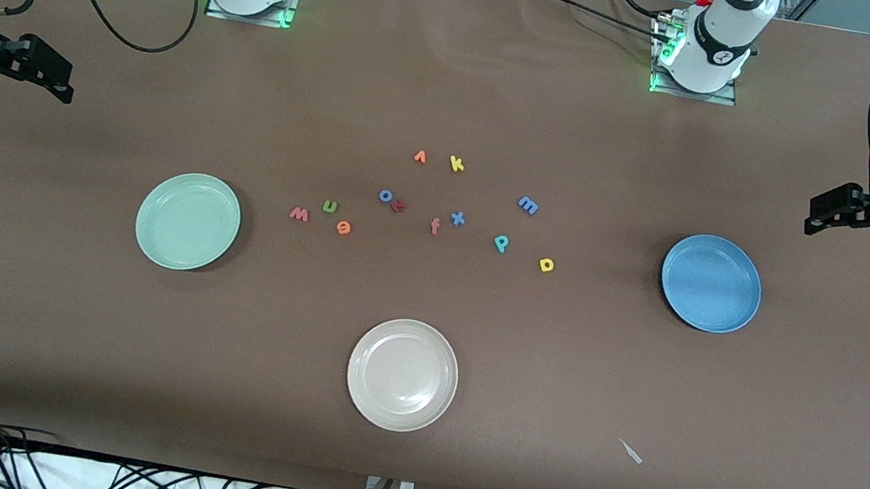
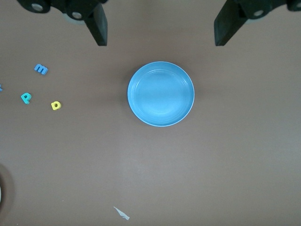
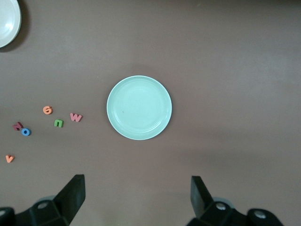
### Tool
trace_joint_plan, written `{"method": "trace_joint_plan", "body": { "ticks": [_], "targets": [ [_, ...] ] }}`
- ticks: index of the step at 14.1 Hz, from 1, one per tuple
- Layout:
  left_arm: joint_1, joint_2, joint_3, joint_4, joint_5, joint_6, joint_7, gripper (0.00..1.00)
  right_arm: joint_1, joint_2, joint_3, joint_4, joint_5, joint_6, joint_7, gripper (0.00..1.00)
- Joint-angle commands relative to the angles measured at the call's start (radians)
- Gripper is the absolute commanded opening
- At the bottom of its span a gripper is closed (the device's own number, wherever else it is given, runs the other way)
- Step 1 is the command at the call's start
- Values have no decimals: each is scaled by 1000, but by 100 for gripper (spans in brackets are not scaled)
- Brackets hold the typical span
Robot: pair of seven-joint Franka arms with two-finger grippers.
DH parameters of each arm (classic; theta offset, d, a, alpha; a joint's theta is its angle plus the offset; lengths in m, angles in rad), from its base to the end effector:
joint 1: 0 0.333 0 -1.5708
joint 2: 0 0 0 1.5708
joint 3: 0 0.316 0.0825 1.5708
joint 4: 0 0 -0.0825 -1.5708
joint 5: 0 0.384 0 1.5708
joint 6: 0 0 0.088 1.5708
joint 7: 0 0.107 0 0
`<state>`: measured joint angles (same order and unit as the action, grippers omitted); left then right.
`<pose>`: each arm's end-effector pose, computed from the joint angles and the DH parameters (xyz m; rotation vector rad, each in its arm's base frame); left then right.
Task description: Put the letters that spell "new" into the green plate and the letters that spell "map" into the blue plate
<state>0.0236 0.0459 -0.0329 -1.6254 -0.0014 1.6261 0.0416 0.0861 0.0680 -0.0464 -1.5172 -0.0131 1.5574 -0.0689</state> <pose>0.5703 -0.0051 0.5776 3.1362 -0.0797 -0.0708 0.5735 0.0223 0.6103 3.1208 0.1697 -0.0437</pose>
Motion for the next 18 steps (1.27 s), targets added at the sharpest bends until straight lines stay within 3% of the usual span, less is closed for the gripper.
{"method": "trace_joint_plan", "body": {
  "ticks": [1, 18],
  "targets": [
    [13, -15, -10, -2, 31, -6, -11, 100, 3, -7, 0, 14, 2, -16, 26, 99],
    [19, -14, -10, -7, 31, -6, -8, 100, 7, -11, 30, 2, 10, -33, 31, 100]
  ]
}}
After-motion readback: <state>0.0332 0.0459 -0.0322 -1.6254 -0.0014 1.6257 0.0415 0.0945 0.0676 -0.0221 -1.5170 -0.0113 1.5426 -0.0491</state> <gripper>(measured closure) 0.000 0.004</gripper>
